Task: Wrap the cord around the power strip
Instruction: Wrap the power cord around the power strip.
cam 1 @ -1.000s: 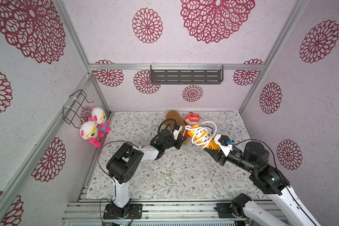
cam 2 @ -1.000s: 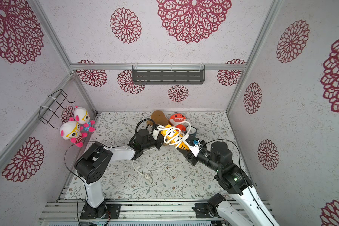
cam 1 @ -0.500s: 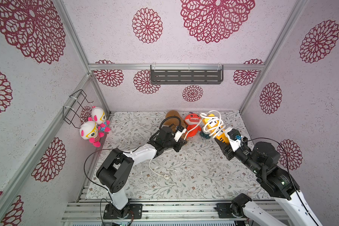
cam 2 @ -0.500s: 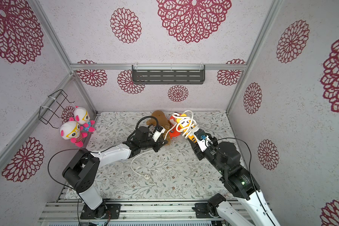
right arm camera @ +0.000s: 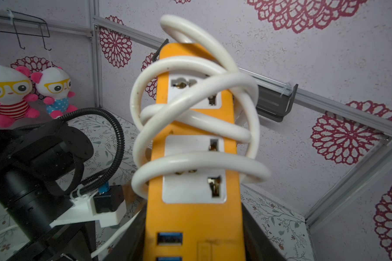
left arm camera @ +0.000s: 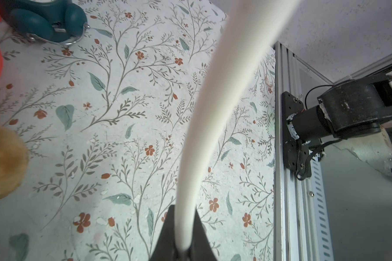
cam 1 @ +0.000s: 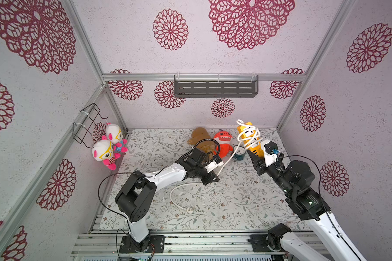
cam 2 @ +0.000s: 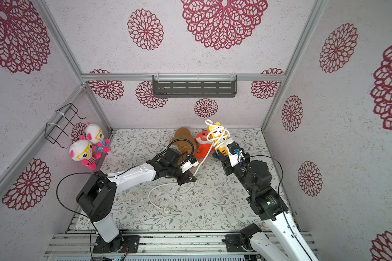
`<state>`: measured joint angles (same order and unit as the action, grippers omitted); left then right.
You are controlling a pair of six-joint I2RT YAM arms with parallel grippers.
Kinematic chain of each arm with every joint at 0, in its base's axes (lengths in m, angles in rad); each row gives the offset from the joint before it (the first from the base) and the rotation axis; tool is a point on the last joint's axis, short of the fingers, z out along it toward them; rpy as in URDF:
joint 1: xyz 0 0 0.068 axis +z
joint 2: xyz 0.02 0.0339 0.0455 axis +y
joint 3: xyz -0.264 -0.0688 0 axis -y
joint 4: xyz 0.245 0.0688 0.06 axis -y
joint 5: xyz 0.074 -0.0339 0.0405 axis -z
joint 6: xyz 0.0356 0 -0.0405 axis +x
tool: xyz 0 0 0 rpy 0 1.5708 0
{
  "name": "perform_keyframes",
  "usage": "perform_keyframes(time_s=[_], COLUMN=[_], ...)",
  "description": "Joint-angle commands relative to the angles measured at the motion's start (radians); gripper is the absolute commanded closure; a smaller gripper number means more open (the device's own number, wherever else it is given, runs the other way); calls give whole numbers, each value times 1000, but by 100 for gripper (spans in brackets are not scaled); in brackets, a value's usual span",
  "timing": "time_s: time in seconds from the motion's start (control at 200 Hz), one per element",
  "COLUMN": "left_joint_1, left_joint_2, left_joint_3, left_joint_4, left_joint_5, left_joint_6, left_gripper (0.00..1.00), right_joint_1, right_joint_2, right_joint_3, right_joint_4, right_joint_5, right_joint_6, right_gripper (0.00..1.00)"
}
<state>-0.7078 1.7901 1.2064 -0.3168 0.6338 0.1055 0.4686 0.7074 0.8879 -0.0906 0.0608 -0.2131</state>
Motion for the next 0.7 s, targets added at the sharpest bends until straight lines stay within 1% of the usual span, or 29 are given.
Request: perform_keyframes(time_s=[0.0, 0.11, 0.2, 0.285, 0.49, 0.595, 0.695], left_joint_1=[-33, -42, -46, -52, -84, -91, -101], left_joint_2=[-14, -72, -121, -170, -292, -322, -313], left_joint_3=[18, 11, 24, 54, 171, 257, 358], left_joint_4=[-157, -198, -246, -306, -416, -448, -494], left_joint_5=[11, -20, -37, -43, -90, -80, -52], left_joint_6=[88, 123, 152, 185, 300, 337, 379], left_gripper=[100, 100, 100, 100, 100, 100, 100], right_joint_1=[-25, -61, -87, -95, -95, -96, -91], right_joint_2=[-33, -49, -46, -16, 103, 147, 183], right_joint_3=[-7, -62, -74, -57, -5, -13, -18], right_joint_4=[249, 282, 248, 171, -44, -111, -183], right_joint_5=[169, 281, 326, 327, 267, 195, 101], right_joint_6=[55, 62, 62, 30, -56, -96, -131], right_gripper=[100, 100, 100, 100, 100, 100, 100])
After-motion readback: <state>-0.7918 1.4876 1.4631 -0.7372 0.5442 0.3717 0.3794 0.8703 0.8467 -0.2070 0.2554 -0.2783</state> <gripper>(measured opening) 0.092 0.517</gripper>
